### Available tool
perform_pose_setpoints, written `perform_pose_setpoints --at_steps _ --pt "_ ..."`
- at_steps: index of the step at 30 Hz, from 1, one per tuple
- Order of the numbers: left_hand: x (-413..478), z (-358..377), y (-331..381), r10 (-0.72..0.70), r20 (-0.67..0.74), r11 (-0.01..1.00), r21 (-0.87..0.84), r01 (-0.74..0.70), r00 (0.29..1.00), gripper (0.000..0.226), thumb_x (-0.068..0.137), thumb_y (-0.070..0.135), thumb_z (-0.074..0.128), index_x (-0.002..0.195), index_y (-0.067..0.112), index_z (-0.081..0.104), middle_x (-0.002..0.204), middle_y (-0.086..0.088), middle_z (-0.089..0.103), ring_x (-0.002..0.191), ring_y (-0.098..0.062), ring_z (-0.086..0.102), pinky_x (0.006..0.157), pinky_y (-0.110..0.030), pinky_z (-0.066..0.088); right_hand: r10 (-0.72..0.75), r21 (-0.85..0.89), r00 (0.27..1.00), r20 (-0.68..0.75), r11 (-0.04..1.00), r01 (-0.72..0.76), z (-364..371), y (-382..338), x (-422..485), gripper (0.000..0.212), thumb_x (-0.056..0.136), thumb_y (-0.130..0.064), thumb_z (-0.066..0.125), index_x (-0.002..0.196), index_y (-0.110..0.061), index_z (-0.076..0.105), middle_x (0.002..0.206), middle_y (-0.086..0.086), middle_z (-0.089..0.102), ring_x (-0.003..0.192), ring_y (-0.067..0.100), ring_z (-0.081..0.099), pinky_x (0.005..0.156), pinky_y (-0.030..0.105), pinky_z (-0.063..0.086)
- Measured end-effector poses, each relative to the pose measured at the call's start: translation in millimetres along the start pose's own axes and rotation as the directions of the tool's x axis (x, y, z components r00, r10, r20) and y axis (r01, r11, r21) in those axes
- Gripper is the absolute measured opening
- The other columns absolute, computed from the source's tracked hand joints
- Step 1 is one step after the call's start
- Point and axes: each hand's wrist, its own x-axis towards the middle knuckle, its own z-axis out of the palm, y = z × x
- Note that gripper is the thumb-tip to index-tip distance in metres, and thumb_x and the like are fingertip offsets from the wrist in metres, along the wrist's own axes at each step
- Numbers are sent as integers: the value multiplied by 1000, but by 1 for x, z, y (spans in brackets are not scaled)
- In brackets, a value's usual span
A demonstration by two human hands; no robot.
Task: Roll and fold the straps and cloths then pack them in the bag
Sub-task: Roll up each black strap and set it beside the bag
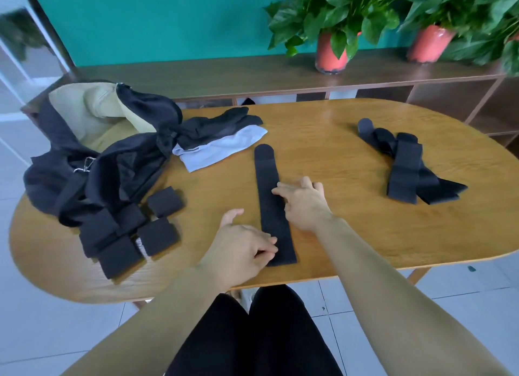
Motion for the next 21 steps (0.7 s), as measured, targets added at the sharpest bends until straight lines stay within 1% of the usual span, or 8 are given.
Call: perform_pose_setpoints --at_steps 1,4,7,10,13,15,18,21 --pt "-3 0 -1 -3 0 1000 1 3 1000 13 82 28 66 85 36 76 101 22 70 102 8 61 110 -21 -9 -19 -43 1000 -3 999 18 -2 -5 3 53 90 -11 40 138 -34 42 147 -15 37 133 20 22 102 35 24" --pt "-9 -2 -5 -14 0 999 43 14 1000 12 80 27 66 78 34 75 99 25 70 99 10 61 111 -21 -14 -69 -186 997 -33 981 62 -3 -20 10 40 88 -12 42 123 -26 54 131 -12 52 128 22 26 98 36 26" --pt "-12 -5 -8 -36 33 996 81 34 999 16 87 29 60 84 34 75 105 27 68 108 11 56 110 -24 -19 -56 -239 997 -44 970 44 -3 -29 12 26 88 -17 44 110 -22 56 117 -10 55 126 23 30 95 37 27" --pt "-13 -8 -7 -63 57 995 86 58 996 20 92 31 55 91 33 74 113 27 65 115 12 51 108 -24 -20 -52 -244 997 -57 969 36 -4 -33 12 23 87 -15 43 105 -21 56 108 -10 55 123 23 32 95 37 28" --pt "-14 -9 -4 -87 40 995 52 85 995 22 94 30 52 96 34 74 113 27 65 116 11 50 108 -24 -20 -37 -227 998 -48 974 25 -4 -34 10 25 87 -14 43 107 -21 56 114 -9 55 125 24 30 97 37 28" --pt "-16 -7 -4 -103 -11 995 11 104 995 21 94 29 54 100 36 73 111 27 66 114 11 52 109 -24 -18 -39 -186 997 -68 982 26 -6 -32 7 29 86 -11 43 110 -20 55 125 -8 53 127 24 29 97 36 28" --pt "-20 -9 -7 -132 -112 990 -60 126 985 22 92 21 60 104 35 72 111 23 67 111 8 55 113 -29 -7 -61 -77 986 -153 996 49 -12 -27 -1 37 86 -4 42 117 -20 54 138 -8 48 131 22 25 98 34 25" --pt "-22 -19 -8 -175 -112 983 -85 166 978 41 87 3 54 114 31 68 119 19 64 116 4 54 115 -33 0 -72 67 964 -255 993 92 -21 -26 -19 46 89 -1 43 129 -21 53 136 -8 51 133 18 25 97 31 21"
